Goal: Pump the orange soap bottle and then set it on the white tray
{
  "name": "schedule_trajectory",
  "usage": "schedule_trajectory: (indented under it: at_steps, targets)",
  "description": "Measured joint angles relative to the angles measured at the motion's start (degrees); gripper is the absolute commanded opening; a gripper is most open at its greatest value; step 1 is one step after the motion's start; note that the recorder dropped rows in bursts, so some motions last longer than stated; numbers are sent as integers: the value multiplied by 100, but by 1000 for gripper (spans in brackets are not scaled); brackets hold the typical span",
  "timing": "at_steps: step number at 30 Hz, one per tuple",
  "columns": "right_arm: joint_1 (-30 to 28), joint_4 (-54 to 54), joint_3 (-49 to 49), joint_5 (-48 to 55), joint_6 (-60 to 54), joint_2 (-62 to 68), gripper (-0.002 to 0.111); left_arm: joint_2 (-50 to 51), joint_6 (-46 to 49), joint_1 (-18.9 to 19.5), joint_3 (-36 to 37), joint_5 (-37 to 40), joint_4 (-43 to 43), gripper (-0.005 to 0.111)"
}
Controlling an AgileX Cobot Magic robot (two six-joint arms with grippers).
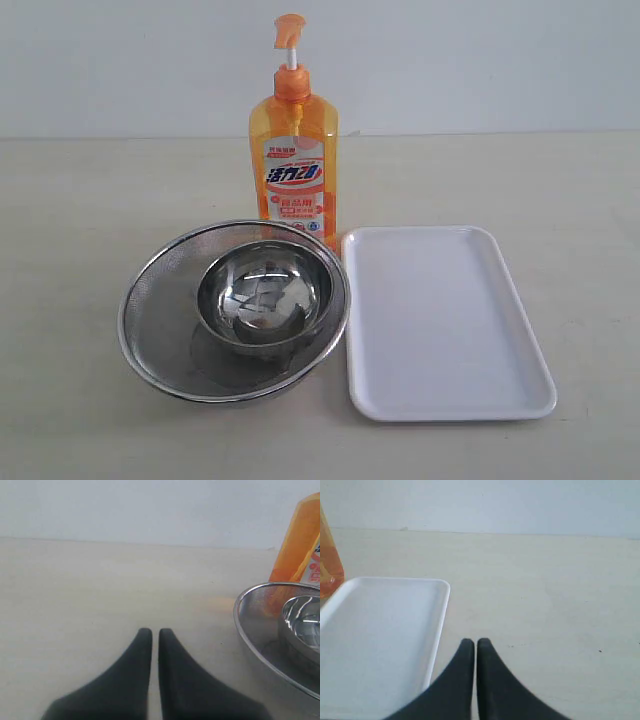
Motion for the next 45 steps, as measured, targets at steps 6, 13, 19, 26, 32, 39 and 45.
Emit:
schedule_trajectory:
  at_steps: [6,13,19,26,32,39,45]
  targets:
    - [0,0,0,0,0,0,0,0,0,0,0,0,0,5]
    - [0,0,0,-128,0,0,0,0,0,0,0,0,0,5]
    - [0,0,0,-992,0,0,0,0,0,-116,0,0,0,5]
    - [0,0,0,-1991,0,0,0,0,0,-140,0,10,0,5]
    - [0,0,0,-2330,0,0,0,0,0,-140,0,10,0,5]
    - [0,0,0,-2302,44,0,0,0,0,-140,0,-3,67,5]
    - [0,0,0,-2223,340,0,0,0,0,-140,0,-766,140,5]
